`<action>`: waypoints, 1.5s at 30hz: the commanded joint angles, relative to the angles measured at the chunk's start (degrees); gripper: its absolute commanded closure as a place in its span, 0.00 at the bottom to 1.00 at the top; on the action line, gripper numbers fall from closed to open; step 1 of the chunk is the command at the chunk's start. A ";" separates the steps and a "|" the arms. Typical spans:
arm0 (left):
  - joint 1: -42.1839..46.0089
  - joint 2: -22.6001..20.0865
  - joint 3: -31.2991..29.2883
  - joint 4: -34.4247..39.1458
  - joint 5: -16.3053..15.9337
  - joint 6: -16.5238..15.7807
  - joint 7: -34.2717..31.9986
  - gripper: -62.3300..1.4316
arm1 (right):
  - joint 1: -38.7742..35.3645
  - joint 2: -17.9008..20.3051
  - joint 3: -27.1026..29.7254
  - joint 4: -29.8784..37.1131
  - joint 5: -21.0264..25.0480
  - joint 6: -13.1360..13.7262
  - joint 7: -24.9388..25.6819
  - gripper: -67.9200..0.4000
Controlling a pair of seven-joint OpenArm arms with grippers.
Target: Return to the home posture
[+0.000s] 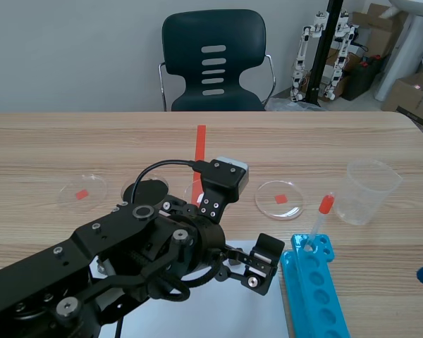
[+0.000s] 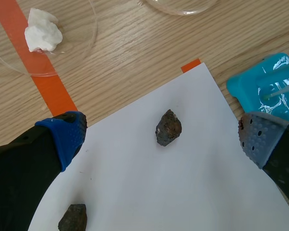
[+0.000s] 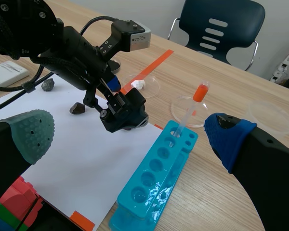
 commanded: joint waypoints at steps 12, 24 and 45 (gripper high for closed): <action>-0.17 0.87 -0.35 0.31 0.07 -0.04 -0.74 0.00 | 0.20 0.00 0.33 1.18 0.42 0.00 0.85 0.00; -0.17 0.68 -0.35 0.31 0.09 -0.92 -0.83 0.00 | 0.20 0.00 0.33 1.18 0.42 0.00 0.85 0.00; 20.46 -20.81 -17.49 21.68 4.90 -26.34 -21.42 0.00 | 0.20 0.00 0.33 1.18 0.44 0.00 0.85 0.00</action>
